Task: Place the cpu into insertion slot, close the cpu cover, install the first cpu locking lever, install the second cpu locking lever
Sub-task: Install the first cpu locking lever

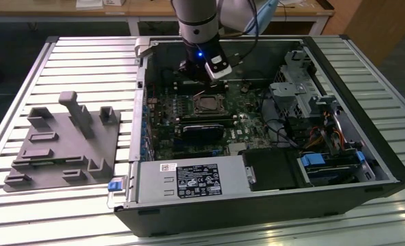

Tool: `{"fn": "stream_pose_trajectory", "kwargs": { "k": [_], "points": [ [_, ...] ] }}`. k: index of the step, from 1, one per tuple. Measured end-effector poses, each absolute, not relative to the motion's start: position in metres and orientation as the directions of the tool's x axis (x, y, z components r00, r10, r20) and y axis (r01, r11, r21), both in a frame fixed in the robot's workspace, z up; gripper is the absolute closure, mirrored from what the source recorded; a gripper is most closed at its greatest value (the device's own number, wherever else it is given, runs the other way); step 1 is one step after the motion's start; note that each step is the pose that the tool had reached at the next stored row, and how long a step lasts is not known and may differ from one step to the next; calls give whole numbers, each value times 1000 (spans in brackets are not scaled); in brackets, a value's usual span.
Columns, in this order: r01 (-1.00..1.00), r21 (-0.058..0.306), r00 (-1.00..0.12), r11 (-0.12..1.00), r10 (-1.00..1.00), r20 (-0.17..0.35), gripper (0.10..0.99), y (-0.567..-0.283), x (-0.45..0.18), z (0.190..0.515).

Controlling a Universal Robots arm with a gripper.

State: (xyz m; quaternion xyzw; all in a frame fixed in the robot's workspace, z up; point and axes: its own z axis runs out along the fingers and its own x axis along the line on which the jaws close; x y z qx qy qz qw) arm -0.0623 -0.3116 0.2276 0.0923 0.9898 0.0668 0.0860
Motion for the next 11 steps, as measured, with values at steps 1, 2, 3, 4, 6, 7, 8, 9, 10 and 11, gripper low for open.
{"fn": "stream_pose_trajectory", "kwargs": {
  "k": [1, 2, 3, 4, 6, 7, 8, 9, 10, 11],
  "points": [
    [171, 148, -968, 974, 194, -158, 980, -312, -62, 228],
    [171, 148, -968, 974, 194, -158, 980, -312, -62, 228],
    [171, 150, -968, 974, 194, -158, 980, -312, -62, 227],
    [171, 154, -968, 973, 195, -157, 980, -312, -62, 227],
    [171, 169, -968, 971, 197, -154, 980, -312, -62, 226],
    [171, 177, -968, 969, 199, -152, 980, -312, -62, 225],
    [171, 184, -968, 968, 200, -151, 980, -312, -62, 225],
    [171, 194, -968, 966, 201, -149, 980, -312, -62, 224],
    [171, 199, -968, 965, 202, -149, 980, -312, -62, 223],
    [171, 203, -968, 964, 203, -150, 980, -312, -62, 223]
  ]
}}
